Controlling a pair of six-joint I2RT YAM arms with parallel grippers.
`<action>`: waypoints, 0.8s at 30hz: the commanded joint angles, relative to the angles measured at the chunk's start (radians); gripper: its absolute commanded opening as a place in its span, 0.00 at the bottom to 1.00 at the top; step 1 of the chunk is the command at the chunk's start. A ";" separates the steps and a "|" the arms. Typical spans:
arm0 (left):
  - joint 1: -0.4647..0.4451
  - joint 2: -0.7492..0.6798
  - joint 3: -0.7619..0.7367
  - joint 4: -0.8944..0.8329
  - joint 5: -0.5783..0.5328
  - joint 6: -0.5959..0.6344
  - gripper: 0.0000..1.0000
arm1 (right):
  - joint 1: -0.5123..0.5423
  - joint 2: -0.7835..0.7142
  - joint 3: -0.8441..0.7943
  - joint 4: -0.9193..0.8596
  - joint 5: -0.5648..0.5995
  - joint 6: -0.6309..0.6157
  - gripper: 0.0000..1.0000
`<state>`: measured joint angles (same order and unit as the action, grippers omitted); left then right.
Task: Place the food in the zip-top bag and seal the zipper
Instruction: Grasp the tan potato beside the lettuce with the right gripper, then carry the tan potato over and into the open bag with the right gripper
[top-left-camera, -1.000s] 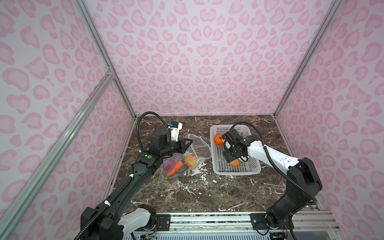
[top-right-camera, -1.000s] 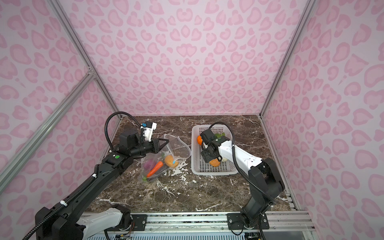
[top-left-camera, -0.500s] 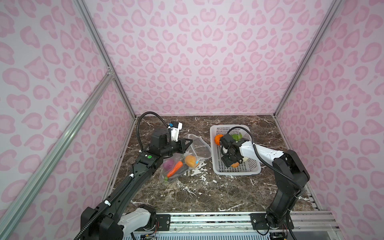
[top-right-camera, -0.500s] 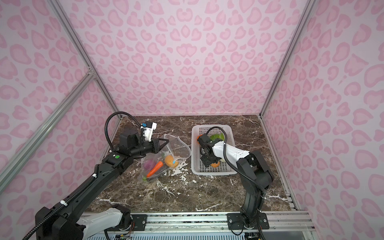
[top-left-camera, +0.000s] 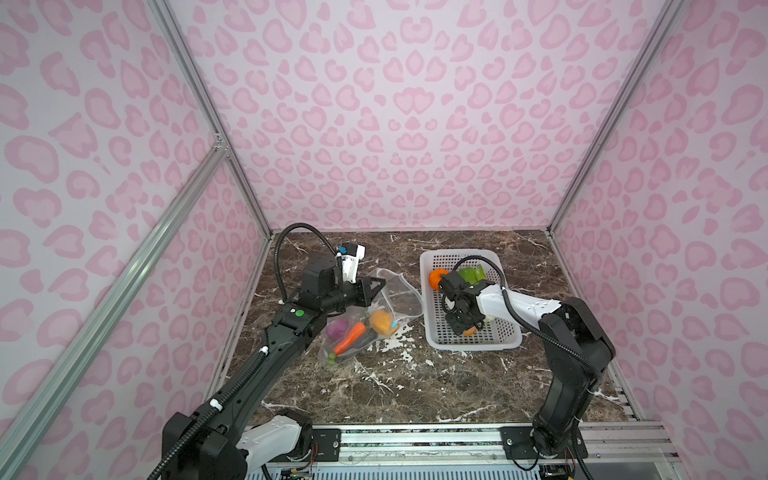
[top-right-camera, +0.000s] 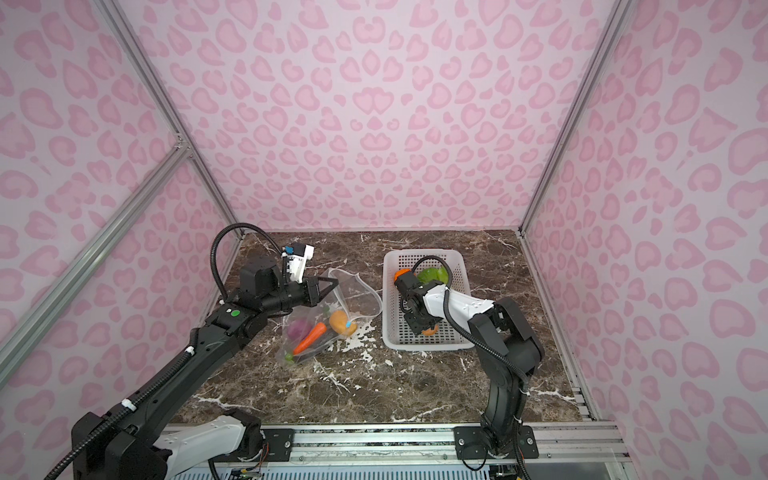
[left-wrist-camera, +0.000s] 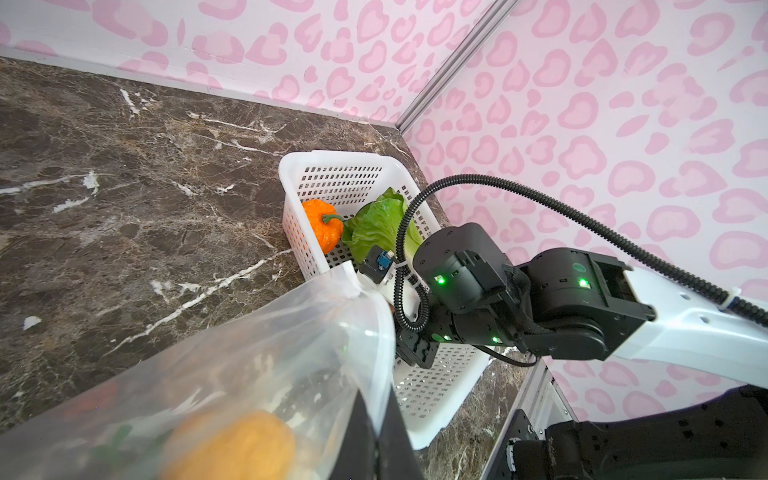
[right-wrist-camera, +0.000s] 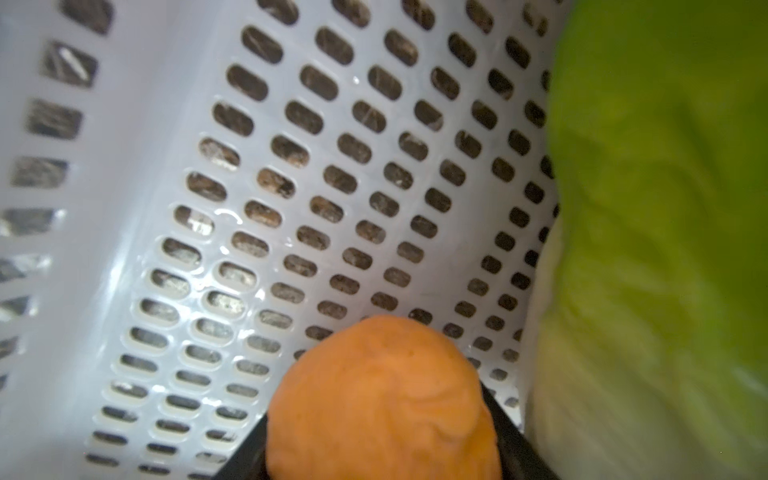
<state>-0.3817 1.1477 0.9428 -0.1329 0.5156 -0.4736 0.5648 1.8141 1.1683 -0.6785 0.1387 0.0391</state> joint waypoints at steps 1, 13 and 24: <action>-0.001 0.000 -0.002 0.022 0.000 0.006 0.02 | -0.001 -0.008 -0.006 -0.002 0.006 -0.001 0.47; -0.002 -0.005 -0.002 0.022 0.002 0.004 0.02 | -0.035 -0.192 -0.001 0.037 -0.195 0.025 0.43; -0.002 -0.013 -0.002 0.024 0.004 0.002 0.02 | -0.034 -0.387 -0.024 0.320 -0.537 0.117 0.40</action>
<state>-0.3840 1.1408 0.9428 -0.1329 0.5156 -0.4736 0.5209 1.4376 1.1610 -0.4934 -0.2413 0.1070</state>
